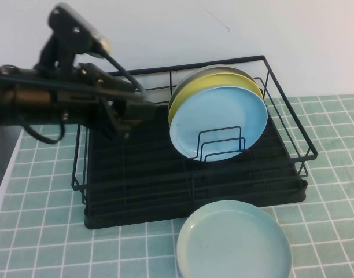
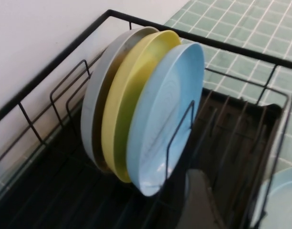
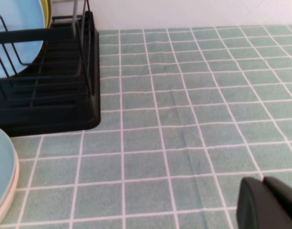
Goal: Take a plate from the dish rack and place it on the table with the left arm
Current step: Grasp the plate from the shelf
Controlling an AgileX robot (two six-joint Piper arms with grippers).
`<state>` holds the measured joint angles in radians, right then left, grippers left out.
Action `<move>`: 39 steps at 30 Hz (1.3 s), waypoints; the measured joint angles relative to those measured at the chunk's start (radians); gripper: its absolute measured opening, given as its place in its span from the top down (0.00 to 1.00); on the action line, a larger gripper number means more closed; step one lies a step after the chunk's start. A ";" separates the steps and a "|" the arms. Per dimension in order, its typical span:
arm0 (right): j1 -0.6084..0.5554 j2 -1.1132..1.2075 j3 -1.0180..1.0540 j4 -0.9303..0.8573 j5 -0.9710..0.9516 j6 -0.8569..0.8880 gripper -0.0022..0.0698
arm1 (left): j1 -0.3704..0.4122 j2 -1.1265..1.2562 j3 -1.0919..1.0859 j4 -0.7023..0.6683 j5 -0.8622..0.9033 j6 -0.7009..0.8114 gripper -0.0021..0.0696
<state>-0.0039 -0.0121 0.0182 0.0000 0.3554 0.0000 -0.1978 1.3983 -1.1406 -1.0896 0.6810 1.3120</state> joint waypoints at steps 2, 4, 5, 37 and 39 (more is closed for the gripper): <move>0.000 0.000 0.000 0.000 0.000 0.000 0.97 | -0.027 0.028 -0.001 -0.007 -0.053 0.048 0.40; 0.000 0.000 0.000 0.000 0.000 0.000 0.97 | -0.059 0.051 -0.001 -0.018 -0.100 0.096 0.39; 0.000 0.000 0.000 0.000 0.000 0.000 0.97 | -0.076 0.063 -0.001 -0.026 -0.124 0.123 0.39; 0.000 0.000 0.000 0.000 0.000 0.000 0.97 | -0.219 0.507 -0.193 -0.579 -0.444 0.532 0.40; 0.000 0.000 0.000 0.000 0.000 0.000 0.97 | -0.219 0.519 -0.199 -0.584 -0.441 0.532 0.43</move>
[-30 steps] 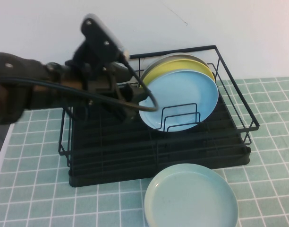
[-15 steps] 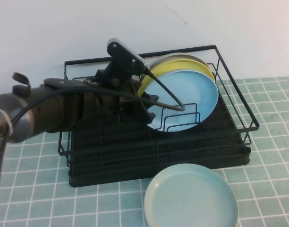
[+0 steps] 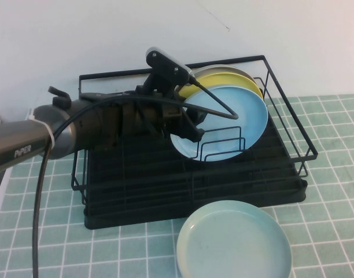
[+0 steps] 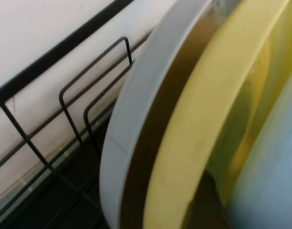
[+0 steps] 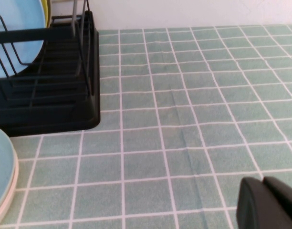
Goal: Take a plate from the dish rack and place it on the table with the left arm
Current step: Grasp the plate from the shelf, then place the plate from the table
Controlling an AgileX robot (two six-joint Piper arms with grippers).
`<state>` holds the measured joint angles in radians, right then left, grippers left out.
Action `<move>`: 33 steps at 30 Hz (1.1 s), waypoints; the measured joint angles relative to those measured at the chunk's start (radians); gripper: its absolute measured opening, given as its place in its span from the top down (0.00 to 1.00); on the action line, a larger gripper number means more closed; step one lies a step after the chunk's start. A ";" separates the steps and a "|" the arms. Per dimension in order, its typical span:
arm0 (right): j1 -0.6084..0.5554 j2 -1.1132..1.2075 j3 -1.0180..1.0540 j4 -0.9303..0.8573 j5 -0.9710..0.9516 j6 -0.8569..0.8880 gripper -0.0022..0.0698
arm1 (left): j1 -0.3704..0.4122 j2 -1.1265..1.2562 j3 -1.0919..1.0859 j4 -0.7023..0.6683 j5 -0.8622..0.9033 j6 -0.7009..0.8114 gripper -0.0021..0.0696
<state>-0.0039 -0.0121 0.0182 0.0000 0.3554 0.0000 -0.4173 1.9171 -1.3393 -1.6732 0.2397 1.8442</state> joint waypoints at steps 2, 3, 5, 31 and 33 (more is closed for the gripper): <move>0.000 0.000 0.000 0.000 0.000 0.000 0.97 | 0.000 0.007 -0.001 -0.002 -0.002 0.000 0.50; 0.000 0.000 0.000 0.000 0.000 0.000 0.97 | 0.000 0.009 -0.002 -0.004 -0.004 0.000 0.55; 0.000 0.000 0.000 0.000 0.000 0.000 0.97 | 0.000 0.011 -0.004 -0.006 -0.004 0.000 0.69; 0.000 0.000 0.000 0.000 0.000 0.000 0.97 | 0.000 -0.488 -0.006 0.581 0.252 -0.875 0.85; 0.000 0.000 0.000 0.000 0.000 0.000 0.97 | 0.000 -0.505 -0.006 0.713 0.372 -1.061 0.85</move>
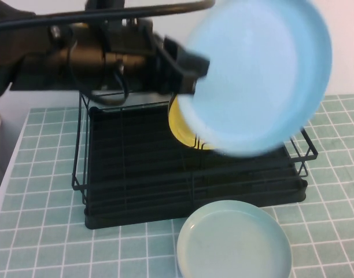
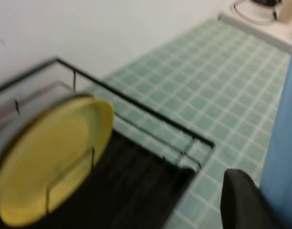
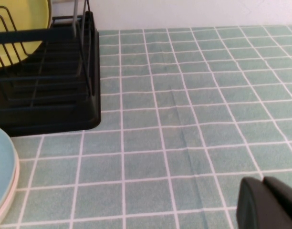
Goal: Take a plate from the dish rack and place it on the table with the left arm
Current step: Place the plate from the table
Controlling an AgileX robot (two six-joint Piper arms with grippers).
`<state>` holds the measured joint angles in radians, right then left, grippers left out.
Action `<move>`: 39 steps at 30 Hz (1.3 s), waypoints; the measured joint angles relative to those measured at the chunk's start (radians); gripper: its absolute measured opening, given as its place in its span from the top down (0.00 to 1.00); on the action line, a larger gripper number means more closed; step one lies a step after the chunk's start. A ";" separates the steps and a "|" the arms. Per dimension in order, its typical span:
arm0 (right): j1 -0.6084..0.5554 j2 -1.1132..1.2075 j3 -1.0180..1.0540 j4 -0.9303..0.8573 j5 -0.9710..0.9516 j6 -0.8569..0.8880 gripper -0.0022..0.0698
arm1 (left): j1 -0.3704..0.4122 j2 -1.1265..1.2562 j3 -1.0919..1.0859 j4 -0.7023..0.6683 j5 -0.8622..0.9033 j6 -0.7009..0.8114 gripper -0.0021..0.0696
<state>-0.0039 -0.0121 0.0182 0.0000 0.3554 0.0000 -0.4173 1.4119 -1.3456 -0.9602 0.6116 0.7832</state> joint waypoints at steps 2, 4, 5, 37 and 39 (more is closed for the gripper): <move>0.000 0.000 0.000 0.000 0.000 0.000 0.97 | 0.000 -0.005 0.000 0.118 0.121 -0.137 0.85; 0.000 0.000 0.000 0.000 0.000 0.000 0.97 | 0.000 -0.001 0.000 0.208 0.258 -0.250 0.85; 0.000 0.000 0.000 0.000 0.000 0.000 0.97 | 0.000 0.004 0.000 0.233 0.311 -0.284 0.85; 0.000 0.000 0.000 0.000 0.000 0.000 0.97 | -0.004 0.051 0.540 -0.078 -0.021 -0.529 0.85; 0.000 0.000 0.000 0.000 0.000 0.000 0.97 | -0.014 0.081 0.540 -0.111 -0.026 -0.497 0.85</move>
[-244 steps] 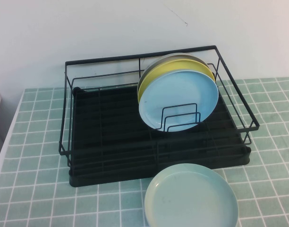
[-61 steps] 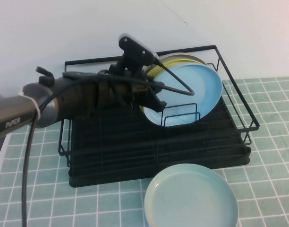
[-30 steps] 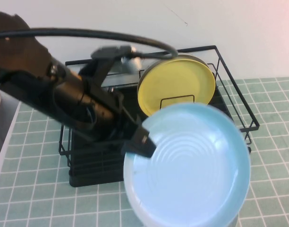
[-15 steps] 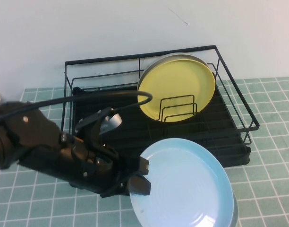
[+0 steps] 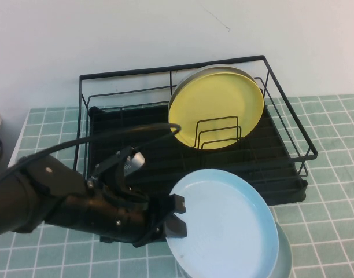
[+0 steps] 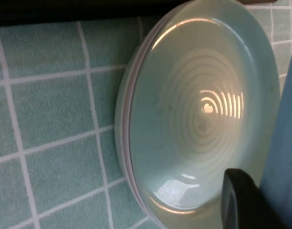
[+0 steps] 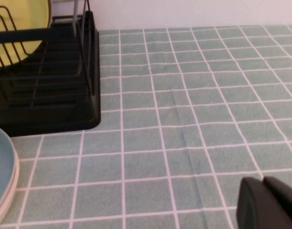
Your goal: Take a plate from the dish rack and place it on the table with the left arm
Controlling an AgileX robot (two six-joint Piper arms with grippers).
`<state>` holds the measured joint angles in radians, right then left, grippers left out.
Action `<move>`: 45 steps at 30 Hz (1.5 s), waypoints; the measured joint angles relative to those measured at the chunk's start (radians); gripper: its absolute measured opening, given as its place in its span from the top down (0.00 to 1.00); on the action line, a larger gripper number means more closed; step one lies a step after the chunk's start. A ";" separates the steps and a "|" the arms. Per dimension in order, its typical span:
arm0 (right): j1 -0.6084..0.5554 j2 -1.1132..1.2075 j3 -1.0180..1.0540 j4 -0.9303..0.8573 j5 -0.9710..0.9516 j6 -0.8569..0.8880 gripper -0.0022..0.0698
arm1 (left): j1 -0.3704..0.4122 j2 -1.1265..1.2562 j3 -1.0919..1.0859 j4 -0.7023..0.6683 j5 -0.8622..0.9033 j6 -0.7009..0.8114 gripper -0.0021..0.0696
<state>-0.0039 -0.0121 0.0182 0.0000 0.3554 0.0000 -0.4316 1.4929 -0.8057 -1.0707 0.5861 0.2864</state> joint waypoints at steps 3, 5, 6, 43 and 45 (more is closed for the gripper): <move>0.000 0.000 0.000 0.000 0.000 0.000 0.97 | -0.022 0.056 0.000 -0.055 -0.024 0.042 0.85; 0.000 0.000 0.000 0.000 0.000 0.000 0.97 | -0.035 0.090 0.000 -0.093 -0.037 0.073 0.85; 0.000 0.000 0.000 0.000 0.000 0.000 0.97 | -0.039 0.102 0.000 -0.107 -0.046 0.088 0.85; 0.000 0.000 0.000 0.000 0.000 0.000 0.97 | -0.049 -0.521 0.001 -0.112 -0.095 0.360 0.82; 0.000 0.000 0.000 0.000 0.000 0.000 0.97 | -0.049 -0.583 0.001 -0.104 -0.094 0.394 0.90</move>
<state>-0.0039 -0.0121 0.0182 0.0000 0.3554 0.0000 -0.4808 0.9101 -0.8042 -1.1750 0.4925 0.6802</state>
